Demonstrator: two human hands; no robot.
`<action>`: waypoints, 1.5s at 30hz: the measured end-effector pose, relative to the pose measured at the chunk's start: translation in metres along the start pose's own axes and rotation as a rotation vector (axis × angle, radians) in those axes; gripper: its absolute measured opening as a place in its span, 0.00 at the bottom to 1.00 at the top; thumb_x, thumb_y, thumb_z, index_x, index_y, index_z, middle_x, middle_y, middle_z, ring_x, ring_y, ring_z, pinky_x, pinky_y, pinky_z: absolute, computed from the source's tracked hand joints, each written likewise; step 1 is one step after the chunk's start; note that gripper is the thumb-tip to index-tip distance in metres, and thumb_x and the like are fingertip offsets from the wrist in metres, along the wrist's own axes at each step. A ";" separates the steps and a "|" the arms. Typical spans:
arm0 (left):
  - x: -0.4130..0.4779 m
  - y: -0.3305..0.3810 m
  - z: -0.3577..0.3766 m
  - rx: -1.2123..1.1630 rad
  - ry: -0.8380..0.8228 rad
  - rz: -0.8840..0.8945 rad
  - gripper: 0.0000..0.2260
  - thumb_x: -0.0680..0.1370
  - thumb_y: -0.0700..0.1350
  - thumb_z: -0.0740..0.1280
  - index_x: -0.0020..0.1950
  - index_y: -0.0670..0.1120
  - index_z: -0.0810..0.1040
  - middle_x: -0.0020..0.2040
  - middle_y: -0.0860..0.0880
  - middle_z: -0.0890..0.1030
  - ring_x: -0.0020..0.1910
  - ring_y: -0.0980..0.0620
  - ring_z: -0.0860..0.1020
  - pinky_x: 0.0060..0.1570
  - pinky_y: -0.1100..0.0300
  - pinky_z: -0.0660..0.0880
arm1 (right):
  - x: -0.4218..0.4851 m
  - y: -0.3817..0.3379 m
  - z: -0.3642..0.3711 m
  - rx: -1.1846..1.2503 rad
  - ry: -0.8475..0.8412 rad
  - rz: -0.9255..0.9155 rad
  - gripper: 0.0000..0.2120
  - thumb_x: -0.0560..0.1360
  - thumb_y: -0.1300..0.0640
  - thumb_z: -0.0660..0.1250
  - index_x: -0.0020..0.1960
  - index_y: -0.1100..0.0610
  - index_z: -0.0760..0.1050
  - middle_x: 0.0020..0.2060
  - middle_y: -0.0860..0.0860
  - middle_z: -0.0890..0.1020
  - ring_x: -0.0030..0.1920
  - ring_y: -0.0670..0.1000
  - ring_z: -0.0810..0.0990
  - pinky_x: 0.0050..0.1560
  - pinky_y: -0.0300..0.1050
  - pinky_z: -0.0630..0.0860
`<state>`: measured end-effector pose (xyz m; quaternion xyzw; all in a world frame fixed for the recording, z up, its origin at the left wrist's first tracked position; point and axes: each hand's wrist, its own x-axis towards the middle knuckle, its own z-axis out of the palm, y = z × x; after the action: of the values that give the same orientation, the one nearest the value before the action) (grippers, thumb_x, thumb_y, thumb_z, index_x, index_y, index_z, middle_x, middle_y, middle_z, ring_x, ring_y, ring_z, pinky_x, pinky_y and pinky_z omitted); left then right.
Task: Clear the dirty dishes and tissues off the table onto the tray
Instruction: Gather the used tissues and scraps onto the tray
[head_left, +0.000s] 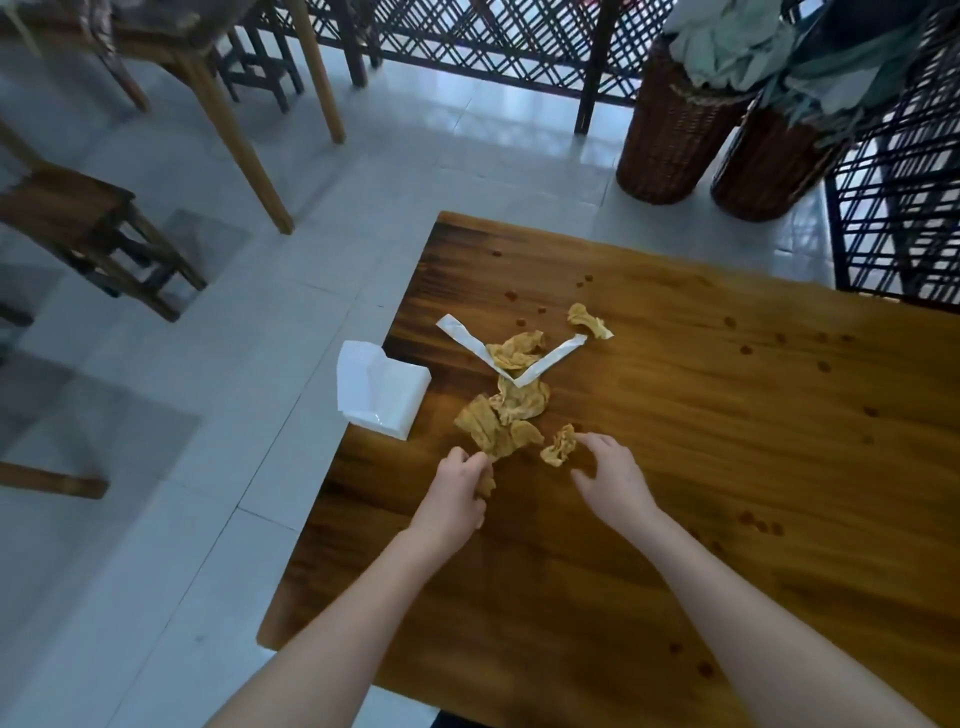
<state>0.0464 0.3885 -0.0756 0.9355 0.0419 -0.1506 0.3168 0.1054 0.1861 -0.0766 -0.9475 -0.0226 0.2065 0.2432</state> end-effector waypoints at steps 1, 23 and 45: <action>0.002 -0.003 -0.006 -0.002 0.024 -0.012 0.13 0.75 0.32 0.65 0.49 0.50 0.71 0.50 0.52 0.69 0.47 0.55 0.71 0.43 0.71 0.72 | 0.005 -0.005 0.001 -0.001 -0.009 -0.015 0.25 0.75 0.58 0.67 0.71 0.51 0.66 0.69 0.50 0.69 0.68 0.52 0.68 0.68 0.50 0.67; 0.037 -0.039 -0.043 -0.025 0.111 -0.108 0.15 0.74 0.36 0.70 0.50 0.55 0.72 0.52 0.54 0.71 0.50 0.57 0.72 0.47 0.75 0.67 | 0.055 -0.076 0.038 -0.184 -0.053 -0.131 0.18 0.76 0.60 0.67 0.64 0.52 0.71 0.60 0.53 0.71 0.57 0.52 0.71 0.54 0.45 0.77; 0.031 0.068 -0.009 0.020 -0.084 0.187 0.19 0.72 0.33 0.71 0.48 0.57 0.72 0.50 0.55 0.70 0.46 0.55 0.72 0.32 0.74 0.67 | -0.048 0.041 -0.047 0.095 0.332 0.163 0.10 0.71 0.68 0.69 0.45 0.53 0.78 0.44 0.48 0.73 0.45 0.48 0.74 0.46 0.42 0.76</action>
<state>0.0903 0.3388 -0.0389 0.9314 -0.0605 -0.1599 0.3214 0.0781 0.1219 -0.0407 -0.9547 0.1042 0.0672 0.2706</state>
